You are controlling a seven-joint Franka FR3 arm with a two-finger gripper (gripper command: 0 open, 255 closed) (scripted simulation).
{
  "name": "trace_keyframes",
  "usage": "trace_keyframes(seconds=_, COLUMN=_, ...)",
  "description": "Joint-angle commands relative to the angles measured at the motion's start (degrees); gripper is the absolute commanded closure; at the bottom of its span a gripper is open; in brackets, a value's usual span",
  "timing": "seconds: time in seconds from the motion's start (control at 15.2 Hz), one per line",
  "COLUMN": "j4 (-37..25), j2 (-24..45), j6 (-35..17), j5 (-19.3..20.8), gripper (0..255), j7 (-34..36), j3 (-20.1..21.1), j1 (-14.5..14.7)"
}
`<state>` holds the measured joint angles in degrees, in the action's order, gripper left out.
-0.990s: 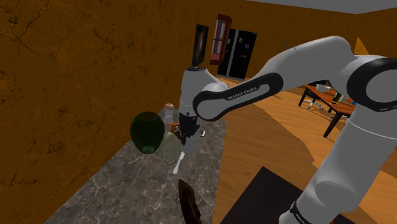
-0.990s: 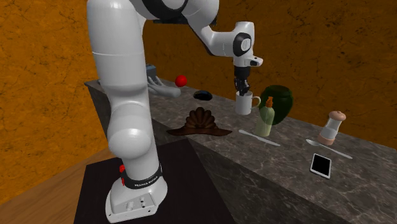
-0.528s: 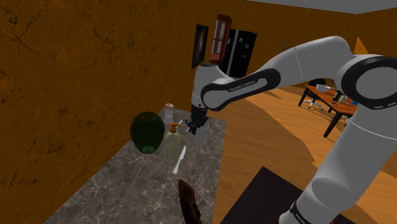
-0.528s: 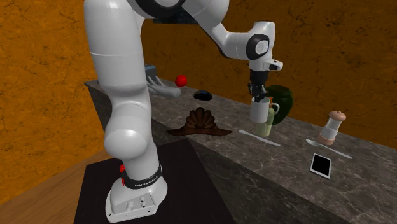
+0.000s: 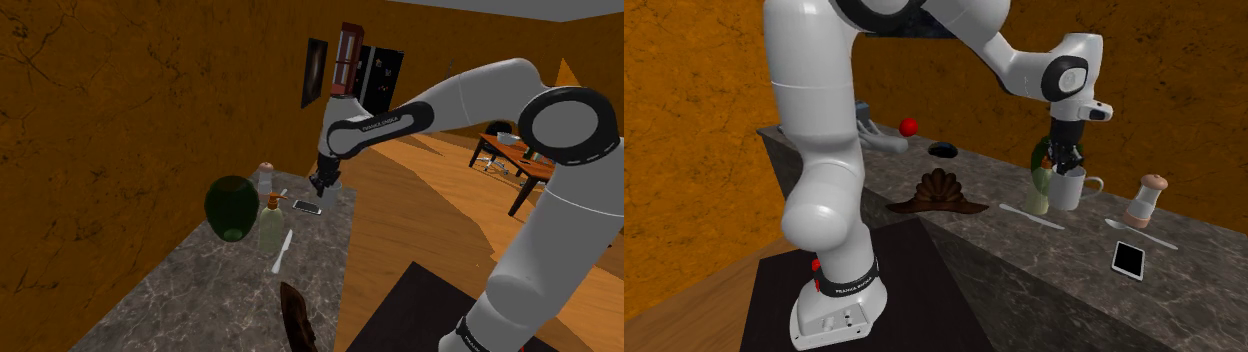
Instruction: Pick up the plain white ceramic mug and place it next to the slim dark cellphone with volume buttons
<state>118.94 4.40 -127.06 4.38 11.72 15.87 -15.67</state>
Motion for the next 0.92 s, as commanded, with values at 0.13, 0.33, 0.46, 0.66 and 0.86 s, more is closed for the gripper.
trace_keyframes(seconds=0.13, j4=-3.02, j2=2.56, j6=0.31, j5=0.11, gripper=255, j7=-4.97, j3=-2.22, j1=-2.6)
trace_keyframes(seconds=0.33, j4=-5.9, j2=4.72, j6=0.92, j5=0.07, gripper=255, j7=-8.65, j3=-3.8, j1=-4.58)
trace_keyframes(seconds=0.46, j4=-8.18, j2=6.39, j6=1.45, j5=0.03, gripper=255, j7=-11.02, j3=-4.77, j1=-5.87)
trace_keyframes(seconds=0.66, j4=-12.12, j2=9.21, j6=2.48, j5=-0.06, gripper=255, j7=-14.46, j3=-6.1, j1=-7.77)
trace_keyframes(seconds=0.86, j4=-16.76, j2=12.44, j6=3.82, j5=-0.19, gripper=255, j7=-17.76, j3=-7.28, j1=-9.63)
